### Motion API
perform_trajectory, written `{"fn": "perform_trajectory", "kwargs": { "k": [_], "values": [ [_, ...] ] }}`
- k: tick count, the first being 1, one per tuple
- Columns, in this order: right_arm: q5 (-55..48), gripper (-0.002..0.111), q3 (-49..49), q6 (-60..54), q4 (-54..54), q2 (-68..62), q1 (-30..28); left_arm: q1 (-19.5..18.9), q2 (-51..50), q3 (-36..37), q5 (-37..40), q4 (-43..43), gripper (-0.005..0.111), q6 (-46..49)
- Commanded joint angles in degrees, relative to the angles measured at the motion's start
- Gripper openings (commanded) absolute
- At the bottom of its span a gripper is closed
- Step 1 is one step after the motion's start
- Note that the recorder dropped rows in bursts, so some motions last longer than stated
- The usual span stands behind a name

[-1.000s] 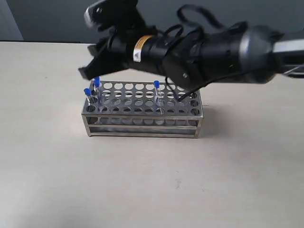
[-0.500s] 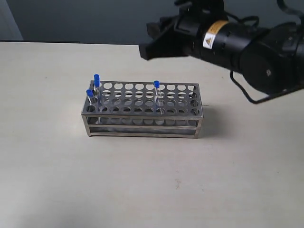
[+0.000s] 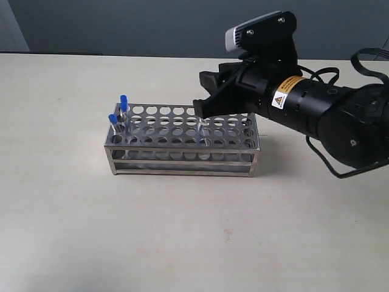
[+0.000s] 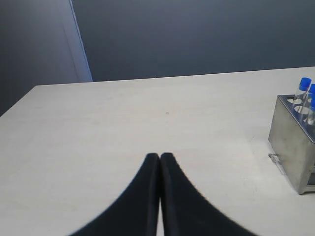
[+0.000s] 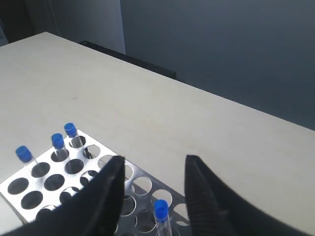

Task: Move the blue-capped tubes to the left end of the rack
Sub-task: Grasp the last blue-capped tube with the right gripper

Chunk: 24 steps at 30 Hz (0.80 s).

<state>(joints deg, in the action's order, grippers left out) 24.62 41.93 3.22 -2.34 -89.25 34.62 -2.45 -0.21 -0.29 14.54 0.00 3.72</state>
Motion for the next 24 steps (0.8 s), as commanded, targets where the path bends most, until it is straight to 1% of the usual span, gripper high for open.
{"fn": "perform_trajectory", "kwargs": {
  "k": [1, 2, 8, 19, 24],
  "values": [
    [-0.9, 0.062, 0.6, -0.2, -0.1, -2.8, -0.3, 0.3, 0.2, 0.3, -0.8, 0.0, 0.0, -0.2],
    [-0.8, 0.064, 0.8, -0.2, -0.1, -3.7, -0.3, 0.3, 0.2, 0.3, -0.8, 0.0, 0.0, -0.2],
    [3.3, 0.063, 1.3, -0.2, -0.1, -9.4, -0.3, 0.3, 0.2, 0.3, -0.8, 0.0, 0.0, -0.2],
    [2.9, 0.063, 8.3, -0.7, -0.1, -18.4, -0.3, 0.3, 0.2, 0.3, -0.8, 0.0, 0.0, -0.2],
    [2.6, 0.063, 10.0, -1.2, 0.5, -21.4, -0.3, 0.3, 0.2, 0.3, -0.8, 0.0, 0.0, -0.2]
  ]
}}
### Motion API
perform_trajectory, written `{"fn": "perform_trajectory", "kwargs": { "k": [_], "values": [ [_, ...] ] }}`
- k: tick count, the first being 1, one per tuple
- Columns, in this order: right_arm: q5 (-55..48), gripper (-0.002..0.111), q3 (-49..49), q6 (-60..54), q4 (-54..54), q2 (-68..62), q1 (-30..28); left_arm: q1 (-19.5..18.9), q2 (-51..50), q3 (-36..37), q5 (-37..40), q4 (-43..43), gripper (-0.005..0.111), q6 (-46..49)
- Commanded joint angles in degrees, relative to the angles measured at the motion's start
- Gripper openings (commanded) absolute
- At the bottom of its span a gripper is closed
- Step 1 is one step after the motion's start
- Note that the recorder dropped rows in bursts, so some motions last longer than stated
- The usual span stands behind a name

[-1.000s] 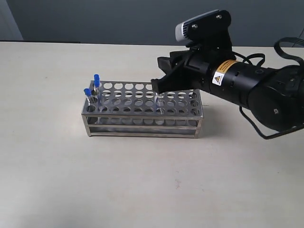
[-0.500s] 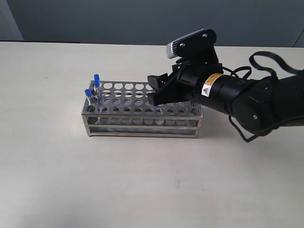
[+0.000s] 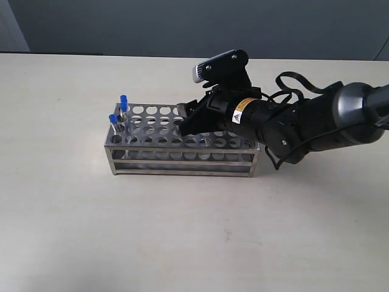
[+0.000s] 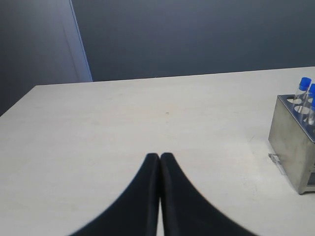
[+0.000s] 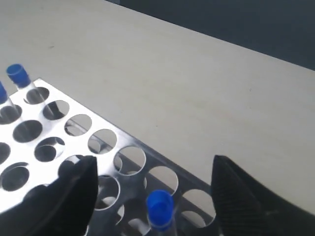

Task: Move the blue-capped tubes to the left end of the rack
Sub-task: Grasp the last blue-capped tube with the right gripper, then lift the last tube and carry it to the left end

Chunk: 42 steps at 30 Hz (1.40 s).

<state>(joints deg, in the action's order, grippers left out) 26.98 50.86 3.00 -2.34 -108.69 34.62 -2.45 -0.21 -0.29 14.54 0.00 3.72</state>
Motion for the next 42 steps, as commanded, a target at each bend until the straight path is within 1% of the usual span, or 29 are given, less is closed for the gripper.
{"fn": "perform_trajectory", "kwargs": {
  "k": [1, 2, 4, 7, 9, 14, 20, 22, 24, 30, 33, 36, 42],
  "values": [
    [0.4, 0.062, 1.1, -1.1, 0.6, -2.4, -0.3, 0.3, 0.2, 0.3, -0.8, 0.0, 0.0, -0.2],
    [0.4, 0.058, 1.1, -1.1, 0.6, -2.6, -0.3, 0.3, 0.2, 0.3, -0.8, 0.0, 0.0, -0.2],
    [0.1, 0.045, 1.1, -1.1, 0.6, -2.7, -0.3, 0.3, 0.2, 0.3, -0.8, 0.0, 0.0, -0.2],
    [-0.3, 0.016, 1.1, -1.1, 0.6, -2.8, -0.3, 0.3, 0.2, 0.3, -0.8, 0.0, 0.0, -0.2],
    [-0.3, 0.0, 1.1, -1.1, 0.6, -2.8, -0.3, 0.3, 0.2, 0.3, -0.8, 0.0, 0.0, -0.2],
    [-1.1, 0.0, 1.1, -1.1, 0.7, -0.7, -0.3, 0.3, 0.2, 0.3, -0.8, 0.0, 0.0, -0.2],
    [-1.9, 0.0, 1.1, -3.5, -0.5, 9.7, -0.3, 0.3, 0.2, 0.3, -0.8, 0.0, 0.0, -0.2],
    [-2.8, 0.0, 1.1, -3.5, -1.2, 12.8, 0.4, 0.3, 0.2, 0.3, -0.8, 0.0, 0.0, -0.2],
    [-3.0, 0.0, 1.1, -3.4, -2.8, 14.3, 2.2, 0.3, 0.2, 0.3, -0.8, 0.0, 0.0, -0.2],
    [-2.7, 0.0, 2.3, -3.0, -3.2, 13.5, 9.0, 0.3, 0.2, 0.3, -0.8, 0.0, 0.0, -0.2],
    [-1.5, 0.0, 3.6, -3.0, -3.5, 12.2, 11.5, 0.3, 0.2, 0.3, -0.8, 0.0, 0.0, -0.2],
    [-1.1, 0.0, 5.8, -3.0, -3.5, 10.1, 12.8, 0.3, 0.2, 0.3, -0.8, 0.0, 0.0, -0.2],
    [-1.1, 0.0, 9.9, -3.0, -3.5, 5.2, 13.5, 0.3, 0.2, 0.3, -0.8, 0.0, 0.0, -0.2]
  ]
}}
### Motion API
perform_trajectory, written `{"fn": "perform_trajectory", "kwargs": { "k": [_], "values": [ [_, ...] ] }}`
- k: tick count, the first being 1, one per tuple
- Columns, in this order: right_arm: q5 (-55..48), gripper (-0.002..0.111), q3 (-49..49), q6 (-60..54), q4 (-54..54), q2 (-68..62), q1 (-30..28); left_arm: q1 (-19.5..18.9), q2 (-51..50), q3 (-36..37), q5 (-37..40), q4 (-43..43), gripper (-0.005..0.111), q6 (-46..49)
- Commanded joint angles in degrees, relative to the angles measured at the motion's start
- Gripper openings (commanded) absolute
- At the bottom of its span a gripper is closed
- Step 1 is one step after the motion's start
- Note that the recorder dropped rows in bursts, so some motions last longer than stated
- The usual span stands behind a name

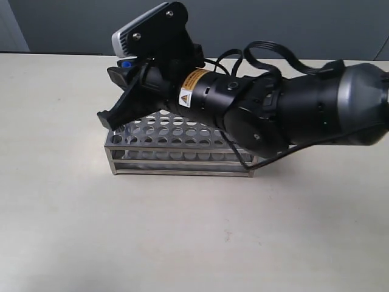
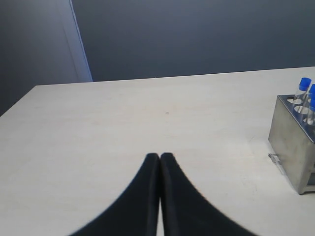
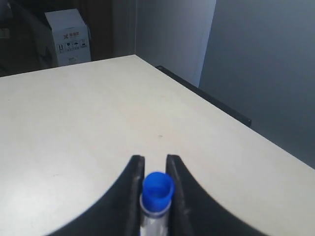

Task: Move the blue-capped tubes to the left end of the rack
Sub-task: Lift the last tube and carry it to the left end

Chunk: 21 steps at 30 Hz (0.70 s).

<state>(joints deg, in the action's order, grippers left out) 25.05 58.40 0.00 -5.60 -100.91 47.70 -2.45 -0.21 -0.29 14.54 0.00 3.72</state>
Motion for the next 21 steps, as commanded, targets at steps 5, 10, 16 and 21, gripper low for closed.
{"fn": "perform_trajectory", "kwargs": {
  "k": [5, 10, 16, 21],
  "values": [
    [0.7, 0.0, 4.3, 0.0, -0.4, -4.7, 1.6, 0.3, 0.2, 0.3, -0.8, 0.0, 0.0, -0.2],
    [0.8, 0.0, 4.3, 0.0, -0.6, -5.7, 2.3, 0.3, 0.2, 0.3, -0.8, 0.0, 0.0, -0.2],
    [0.8, 0.0, 4.3, 0.0, -0.6, -7.9, 2.7, 0.3, 0.2, 0.3, -0.8, 0.0, 0.0, -0.2],
    [3.0, 0.0, 4.3, 0.0, -0.6, -8.6, 3.3, 0.3, 0.2, 0.3, -0.8, 0.0, 0.0, -0.2]
  ]
}}
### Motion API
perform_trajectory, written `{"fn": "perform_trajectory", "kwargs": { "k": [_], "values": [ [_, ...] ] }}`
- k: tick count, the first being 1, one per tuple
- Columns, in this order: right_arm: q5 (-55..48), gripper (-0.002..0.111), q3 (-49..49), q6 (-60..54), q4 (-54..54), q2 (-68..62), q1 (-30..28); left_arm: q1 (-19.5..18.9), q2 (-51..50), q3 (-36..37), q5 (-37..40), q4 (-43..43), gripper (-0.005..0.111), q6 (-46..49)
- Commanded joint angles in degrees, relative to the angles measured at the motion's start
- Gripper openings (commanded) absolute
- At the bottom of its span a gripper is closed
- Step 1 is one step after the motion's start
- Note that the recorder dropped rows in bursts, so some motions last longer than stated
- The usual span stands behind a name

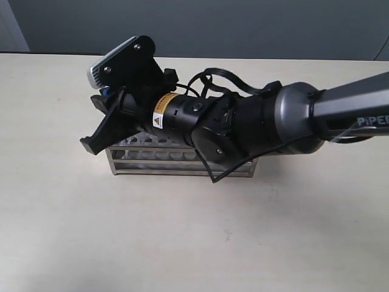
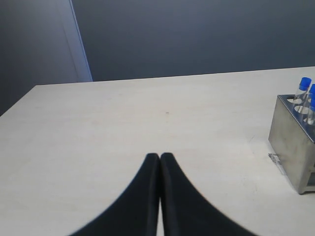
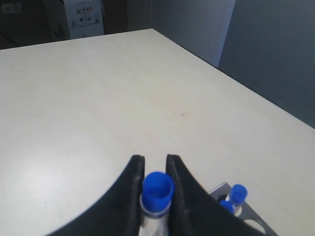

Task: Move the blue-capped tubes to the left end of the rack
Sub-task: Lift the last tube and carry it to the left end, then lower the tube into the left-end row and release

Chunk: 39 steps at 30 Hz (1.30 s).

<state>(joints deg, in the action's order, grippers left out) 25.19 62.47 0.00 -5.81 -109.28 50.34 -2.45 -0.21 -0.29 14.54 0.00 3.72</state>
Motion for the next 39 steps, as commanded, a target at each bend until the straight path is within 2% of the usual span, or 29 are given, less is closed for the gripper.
{"fn": "perform_trajectory", "kwargs": {
  "k": [1, 15, 24, 39],
  "values": [
    [3.4, 0.0, 0.4, 0.0, -0.3, -0.2, 0.7, 0.3, 0.2, 0.3, -0.8, 0.0, 0.0, -0.2],
    [5.6, 0.0, 0.8, 0.0, -0.3, -5.2, 0.7, 0.3, 0.2, 0.3, -0.8, 0.0, 0.0, -0.2],
    [1.1, 0.0, 2.0, -3.5, 0.0, -5.2, -0.6, 0.3, 0.2, 0.3, -0.8, 0.0, 0.0, -0.2],
    [1.1, 0.0, 2.6, -3.0, 1.5, -5.2, -1.0, 0.3, 0.2, 0.3, -0.8, 0.0, 0.0, -0.2]
  ]
}}
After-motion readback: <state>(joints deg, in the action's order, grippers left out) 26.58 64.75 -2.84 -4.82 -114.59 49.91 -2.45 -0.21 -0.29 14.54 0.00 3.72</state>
